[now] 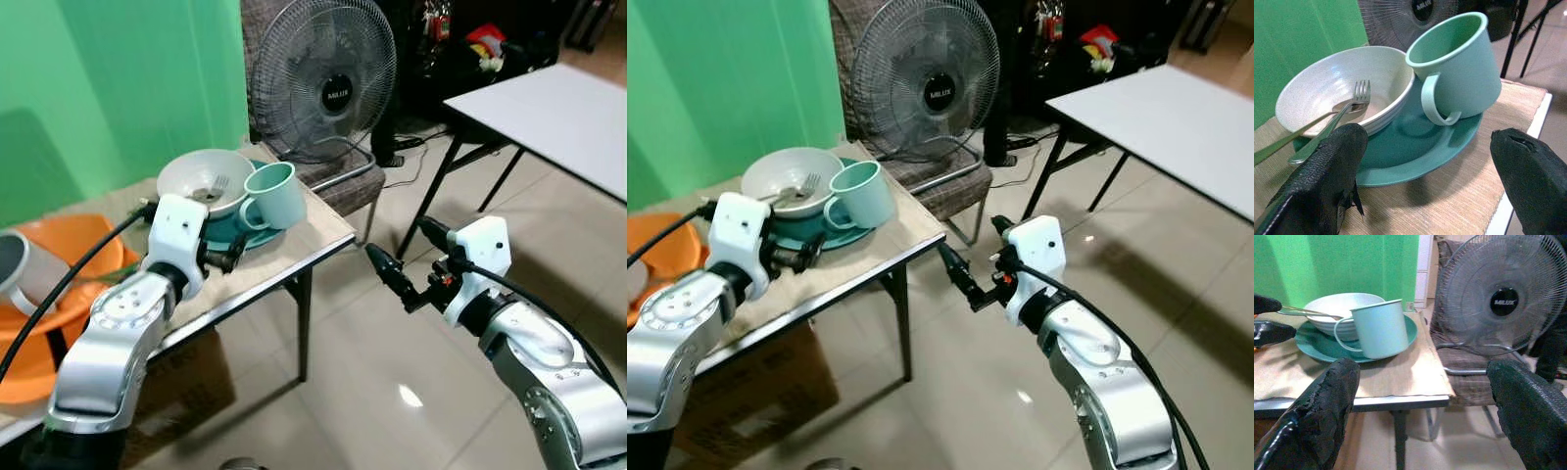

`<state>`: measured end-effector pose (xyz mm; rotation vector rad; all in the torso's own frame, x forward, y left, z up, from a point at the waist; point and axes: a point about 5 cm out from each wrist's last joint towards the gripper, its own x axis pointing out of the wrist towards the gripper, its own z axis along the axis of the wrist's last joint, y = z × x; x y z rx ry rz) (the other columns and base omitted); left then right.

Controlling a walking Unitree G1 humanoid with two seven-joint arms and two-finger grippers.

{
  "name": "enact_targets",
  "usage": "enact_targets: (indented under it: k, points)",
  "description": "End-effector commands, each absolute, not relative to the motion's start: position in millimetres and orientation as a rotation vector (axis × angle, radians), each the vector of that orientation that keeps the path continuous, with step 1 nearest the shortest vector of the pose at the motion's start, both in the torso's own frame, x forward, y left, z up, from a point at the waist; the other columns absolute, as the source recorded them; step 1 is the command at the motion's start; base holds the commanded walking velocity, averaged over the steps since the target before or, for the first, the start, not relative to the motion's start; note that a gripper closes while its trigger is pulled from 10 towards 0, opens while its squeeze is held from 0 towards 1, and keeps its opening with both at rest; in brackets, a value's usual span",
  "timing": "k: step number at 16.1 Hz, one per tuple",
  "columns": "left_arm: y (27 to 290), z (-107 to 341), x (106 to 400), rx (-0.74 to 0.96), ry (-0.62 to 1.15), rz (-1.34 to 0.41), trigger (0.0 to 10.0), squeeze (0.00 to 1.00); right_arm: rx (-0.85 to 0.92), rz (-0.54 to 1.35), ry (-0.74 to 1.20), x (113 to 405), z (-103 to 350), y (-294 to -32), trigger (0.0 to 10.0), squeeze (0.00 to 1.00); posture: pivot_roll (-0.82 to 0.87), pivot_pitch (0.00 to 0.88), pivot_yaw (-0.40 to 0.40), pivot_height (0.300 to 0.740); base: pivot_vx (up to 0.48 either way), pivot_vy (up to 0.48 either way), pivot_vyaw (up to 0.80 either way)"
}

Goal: Setting the table

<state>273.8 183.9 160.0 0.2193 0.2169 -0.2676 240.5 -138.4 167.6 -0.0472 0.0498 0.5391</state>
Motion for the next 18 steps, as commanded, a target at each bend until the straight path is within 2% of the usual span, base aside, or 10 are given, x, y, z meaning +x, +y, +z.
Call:
enact_targets:
  k: [1,5,7,13,18]
  points:
    - [184.3,158.1,272.7,0.214,0.235,-0.288,10.0,0.00,-0.034,0.544,0.043,238.6,167.9,-140.7,10.0,0.00,0.05,0.000,0.022,0.740,0.000,0.000,0.00]
    - [188.1,149.9,271.8,0.219,0.265,-0.297,10.0,0.00,-0.075,0.640,0.083,232.2,160.5,-141.7,10.0,0.00,0.03,0.000,0.000,0.740,0.000,0.000,0.00]
    - [173.9,150.8,279.2,0.176,0.232,-0.361,10.0,0.00,-0.075,0.670,0.103,234.9,152.5,-140.2,10.0,0.00,0.02,0.000,0.004,0.740,0.000,0.000,0.00]
    - [169.4,145.3,316.5,0.175,0.248,-0.358,10.0,0.00,-0.086,0.605,0.098,237.8,151.0,-153.3,10.0,0.00,-0.05,0.000,0.047,0.740,0.000,0.000,0.00]
    - [175.1,141.8,332.4,0.185,0.243,-0.341,10.0,0.00,-0.072,0.611,0.083,238.7,151.5,-150.8,10.0,0.00,-0.06,0.000,0.057,0.740,0.000,0.000,0.00]
